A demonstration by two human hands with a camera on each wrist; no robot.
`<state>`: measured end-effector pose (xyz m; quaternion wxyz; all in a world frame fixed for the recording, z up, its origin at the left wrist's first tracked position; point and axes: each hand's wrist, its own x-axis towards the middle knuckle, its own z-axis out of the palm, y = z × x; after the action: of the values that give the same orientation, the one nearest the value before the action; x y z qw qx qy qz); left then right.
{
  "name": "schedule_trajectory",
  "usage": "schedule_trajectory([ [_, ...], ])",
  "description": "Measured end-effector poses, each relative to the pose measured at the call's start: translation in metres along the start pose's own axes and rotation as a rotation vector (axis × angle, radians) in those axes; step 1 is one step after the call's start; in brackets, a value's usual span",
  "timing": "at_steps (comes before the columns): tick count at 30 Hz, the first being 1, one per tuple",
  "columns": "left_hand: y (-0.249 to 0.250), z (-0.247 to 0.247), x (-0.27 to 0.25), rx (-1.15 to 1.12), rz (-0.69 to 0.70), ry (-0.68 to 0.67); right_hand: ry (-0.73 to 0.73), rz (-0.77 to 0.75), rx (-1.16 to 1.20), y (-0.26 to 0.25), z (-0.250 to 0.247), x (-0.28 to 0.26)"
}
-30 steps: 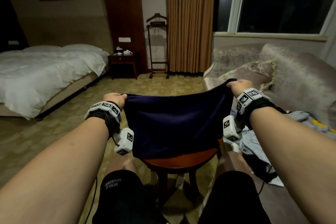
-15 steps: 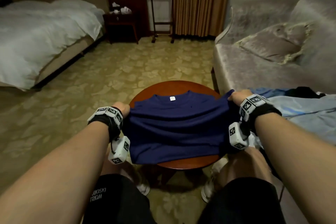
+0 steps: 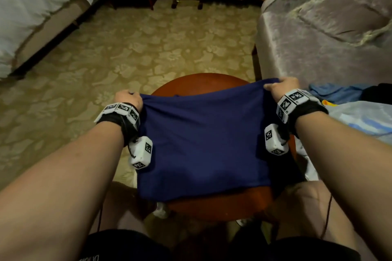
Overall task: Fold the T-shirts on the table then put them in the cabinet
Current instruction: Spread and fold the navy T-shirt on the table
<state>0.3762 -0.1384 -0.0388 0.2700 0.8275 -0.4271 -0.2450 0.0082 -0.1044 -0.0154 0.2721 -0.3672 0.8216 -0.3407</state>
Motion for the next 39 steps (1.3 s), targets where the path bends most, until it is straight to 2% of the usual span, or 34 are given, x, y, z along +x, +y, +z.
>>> schedule_trajectory([
  [8, 0.003, 0.029, 0.049, -0.027, -0.064, 0.006, 0.001, 0.019, -0.14, -0.01, 0.046, 0.054],
  [13, 0.0, 0.04, 0.053, -0.112, -0.024, 0.069, 0.011, 0.059, -0.125, 0.006, 0.064, 0.079],
  [19, 0.001, 0.03, 0.052, -0.166, 0.054, 0.008, 0.061, 0.053, -0.094, 0.003, 0.053, 0.054],
  [26, 0.022, 0.009, 0.035, -0.164, 0.125, 0.071, 0.138, -0.029, -0.125, -0.012, 0.02, 0.04],
  [29, 0.029, 0.001, 0.038, -0.151, 0.107, 0.089, 0.172, -0.047, -0.079, -0.021, 0.014, 0.044],
  [31, 0.034, 0.0, 0.042, -0.167, 0.075, 0.083, 0.158, -0.033, -0.046, -0.028, 0.012, 0.046],
  [36, 0.043, 0.021, 0.06, -0.26, 0.038, 0.065, 0.018, 0.055, 0.11, -0.026, 0.028, 0.067],
  [38, 0.041, 0.036, 0.061, -0.219, 0.025, -0.001, -0.04, 0.067, 0.097, -0.012, 0.043, 0.084],
  [39, 0.038, 0.046, 0.061, -0.171, 0.03, -0.054, -0.079, 0.066, 0.052, -0.011, 0.049, 0.076],
])
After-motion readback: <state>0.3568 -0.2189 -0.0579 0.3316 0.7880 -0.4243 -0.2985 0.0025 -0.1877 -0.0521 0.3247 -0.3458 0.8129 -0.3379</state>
